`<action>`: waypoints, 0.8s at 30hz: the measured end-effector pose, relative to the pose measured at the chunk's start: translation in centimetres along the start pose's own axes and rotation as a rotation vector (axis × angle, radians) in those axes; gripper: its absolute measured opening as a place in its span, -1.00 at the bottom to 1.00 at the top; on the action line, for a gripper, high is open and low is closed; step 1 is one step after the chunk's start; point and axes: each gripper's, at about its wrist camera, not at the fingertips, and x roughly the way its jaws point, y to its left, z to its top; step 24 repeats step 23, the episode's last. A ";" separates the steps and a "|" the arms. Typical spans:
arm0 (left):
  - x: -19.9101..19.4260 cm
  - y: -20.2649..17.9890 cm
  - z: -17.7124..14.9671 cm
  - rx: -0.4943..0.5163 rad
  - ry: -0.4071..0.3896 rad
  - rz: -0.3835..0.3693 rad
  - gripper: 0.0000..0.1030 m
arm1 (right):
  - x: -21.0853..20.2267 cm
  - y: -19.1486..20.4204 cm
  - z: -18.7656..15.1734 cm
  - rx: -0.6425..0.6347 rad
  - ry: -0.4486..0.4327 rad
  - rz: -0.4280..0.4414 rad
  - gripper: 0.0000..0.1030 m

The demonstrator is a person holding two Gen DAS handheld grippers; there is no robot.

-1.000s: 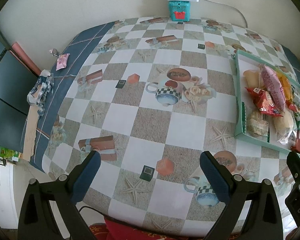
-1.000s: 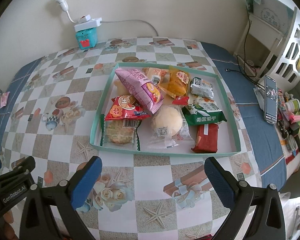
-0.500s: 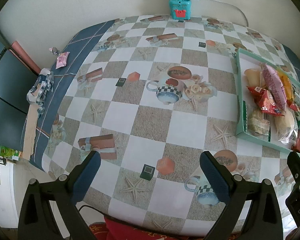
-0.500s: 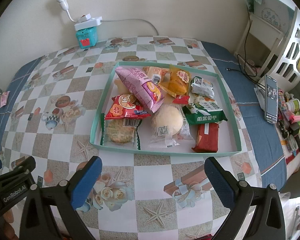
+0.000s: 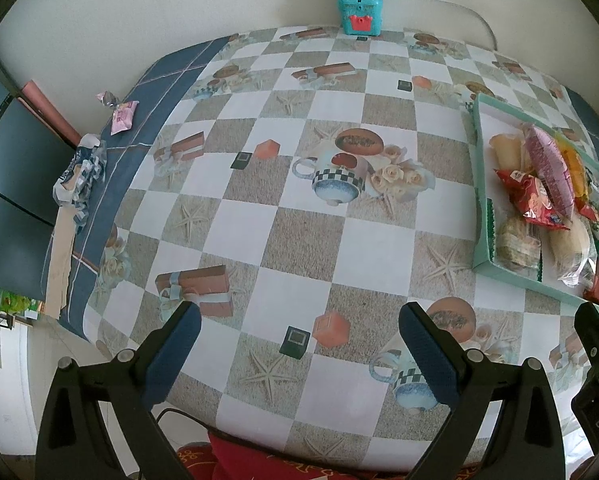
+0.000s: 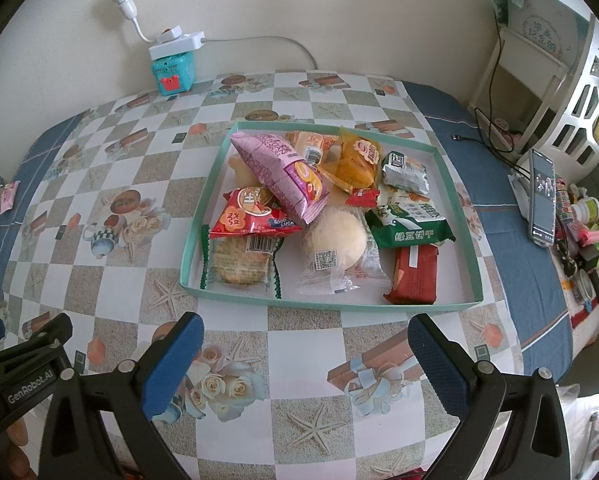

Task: Organize snacks

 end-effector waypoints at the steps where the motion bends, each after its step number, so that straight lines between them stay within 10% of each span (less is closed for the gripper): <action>1: 0.0 0.0 0.0 0.001 0.001 0.000 0.93 | 0.0 0.0 0.1 0.000 0.000 0.000 1.00; 24: -0.7 0.0 -0.1 0.008 -0.037 -0.001 0.93 | 0.1 0.0 0.0 -0.001 0.002 0.000 1.00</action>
